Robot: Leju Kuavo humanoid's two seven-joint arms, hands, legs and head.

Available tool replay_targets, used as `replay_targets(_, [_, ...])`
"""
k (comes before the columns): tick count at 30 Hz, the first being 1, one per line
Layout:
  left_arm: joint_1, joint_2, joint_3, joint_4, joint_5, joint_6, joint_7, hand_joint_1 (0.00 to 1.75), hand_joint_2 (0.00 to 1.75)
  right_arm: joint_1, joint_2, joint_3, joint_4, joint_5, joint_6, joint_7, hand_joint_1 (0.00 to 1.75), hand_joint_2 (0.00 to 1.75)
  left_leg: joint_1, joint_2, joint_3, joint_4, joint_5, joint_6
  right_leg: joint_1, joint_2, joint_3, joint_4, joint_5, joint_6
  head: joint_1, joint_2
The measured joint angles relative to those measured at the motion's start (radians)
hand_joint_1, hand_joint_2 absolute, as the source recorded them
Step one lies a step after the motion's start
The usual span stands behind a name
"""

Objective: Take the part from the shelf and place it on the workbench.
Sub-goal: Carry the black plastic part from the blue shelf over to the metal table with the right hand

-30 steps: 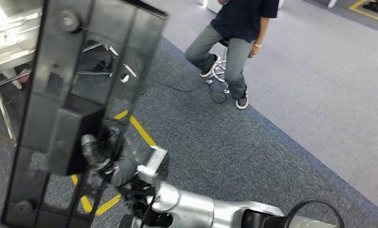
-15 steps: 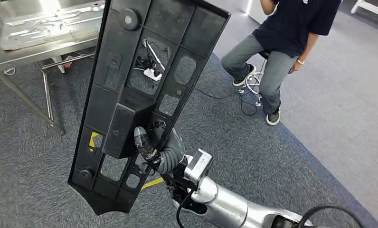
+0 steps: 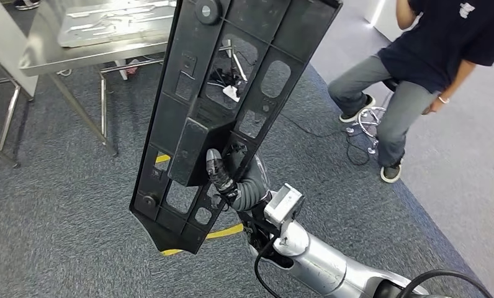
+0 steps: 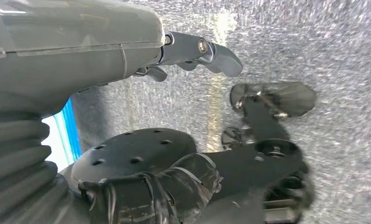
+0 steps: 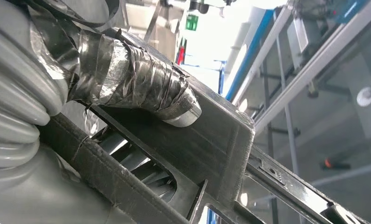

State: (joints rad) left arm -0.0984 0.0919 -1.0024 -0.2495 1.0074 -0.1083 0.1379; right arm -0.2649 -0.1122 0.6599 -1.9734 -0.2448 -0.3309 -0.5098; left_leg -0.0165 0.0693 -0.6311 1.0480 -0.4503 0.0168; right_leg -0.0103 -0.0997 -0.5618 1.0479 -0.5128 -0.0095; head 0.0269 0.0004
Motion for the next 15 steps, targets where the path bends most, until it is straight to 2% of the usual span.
replay_targets(1, [-0.001,0.001,0.001,0.0,0.0,0.0,0.0,0.0,1.75,0.0,-0.003,-0.001,-0.002,0.0,0.0,0.002,1.75,1.75,-0.006,0.002,0.004,-0.008,-0.005,0.004,0.002,-0.011,0.004,-0.003,-0.002,0.005,0.0,0.0])
replay_targets(2, [-0.001,0.003,0.003,0.0,0.0,0.0,0.0,0.0,1.75,0.0,-0.005,-0.001,-0.004,0.0,0.001,0.004,1.75,1.75,-0.006,-0.011,0.005,-0.013,-0.004,0.009,0.003,-0.023,0.009,-0.006,-0.004,0.01,0.0,0.0])
replay_targets(3, [0.0,0.004,0.004,0.0,0.0,0.0,0.001,0.0,1.75,0.0,-0.008,-0.001,-0.006,0.001,0.001,0.007,1.75,1.75,-0.003,-0.024,0.01,-0.02,-0.002,0.012,0.002,-0.024,0.014,-0.006,-0.009,0.015,0.001,0.0])
replay_targets(4, [0.002,0.005,0.004,0.0,0.0,0.0,0.002,0.0,1.75,0.0,-0.01,-0.002,-0.008,0.001,0.003,0.008,1.75,1.75,0.001,-0.035,0.017,-0.027,0.0,0.017,0.001,-0.007,0.015,0.002,-0.017,0.021,0.001,0.0])
replay_targets(5, [0.003,0.005,0.004,0.0,0.001,0.0,0.004,0.0,1.75,-0.001,-0.012,-0.004,-0.01,0.002,0.004,0.008,1.75,1.75,0.006,-0.043,0.024,-0.035,0.002,0.023,0.0,0.021,0.005,0.029,-0.034,0.026,0.001,0.0])
replay_targets(7, [0.001,0.005,0.005,-0.001,0.002,0.0,0.005,0.0,1.75,0.0,-0.017,-0.007,-0.014,0.002,0.012,0.009,1.75,1.75,0.01,-0.059,0.031,-0.04,0.003,0.032,-0.002,0.082,-0.055,0.143,-0.082,0.032,0.003,0.0])
replay_targets(8, [0.0,0.005,0.005,-0.001,0.002,0.0,0.005,0.0,1.75,0.002,-0.019,-0.008,-0.015,-0.001,0.017,0.01,1.75,1.75,0.01,-0.069,0.031,-0.04,0.002,0.036,-0.002,0.094,-0.095,0.208,-0.102,0.033,0.004,0.0])
replay_targets(9, [-0.001,0.005,0.005,-0.001,0.003,0.0,0.005,0.0,1.75,0.004,-0.021,-0.008,-0.015,-0.004,0.022,0.01,1.75,1.75,0.01,-0.079,0.032,-0.038,0.0,0.037,-0.003,0.098,-0.125,0.252,-0.107,0.035,0.004,0.0])
replay_targets(10, [-0.002,0.006,0.005,-0.001,0.003,0.0,0.005,0.0,1.75,0.006,-0.024,-0.008,-0.015,-0.008,0.027,0.01,1.75,1.75,0.01,-0.087,0.032,-0.035,-0.003,0.036,-0.004,0.098,-0.14,0.261,-0.093,0.037,0.004,0.0])
replay_targets(11, [-0.002,0.006,0.006,-0.001,0.003,0.0,0.005,0.0,1.75,0.007,-0.025,-0.008,-0.016,-0.011,0.03,0.009,1.75,1.75,0.011,-0.095,0.033,-0.031,-0.007,0.034,-0.005,0.098,-0.134,0.229,-0.06,0.038,0.004,0.0])
replay_targets(12, [-0.001,0.006,0.006,-0.001,0.003,0.0,0.005,0.0,1.75,0.008,-0.027,-0.009,-0.016,-0.013,0.033,0.007,1.75,1.75,0.013,-0.101,0.034,-0.024,-0.013,0.031,-0.008,0.099,-0.113,0.169,-0.018,0.039,0.004,0.0])
replay_targets(13, [0.0,0.006,0.006,-0.002,0.004,0.0,0.005,0.0,1.75,0.007,-0.028,-0.009,-0.017,-0.015,0.034,0.005,1.75,1.75,0.013,-0.106,0.033,-0.017,-0.019,0.027,-0.01,0.102,-0.09,0.11,0.01,0.04,0.004,0.0])
replay_targets(14, [0.0,0.006,0.006,-0.002,0.004,0.0,0.005,0.0,1.75,0.007,-0.028,-0.01,-0.02,-0.018,0.035,0.003,1.75,1.75,0.012,-0.11,0.03,-0.008,-0.026,0.021,-0.01,0.107,-0.069,0.061,0.028,0.037,0.004,0.0])
replay_targets(15, [0.0,0.007,0.006,-0.002,0.005,0.001,0.005,0.0,1.75,0.008,-0.029,-0.01,-0.022,-0.02,0.035,0.001,1.75,1.75,0.011,-0.113,0.027,-0.002,-0.03,0.016,-0.01,0.11,-0.058,0.034,0.032,0.032,0.004,0.0])
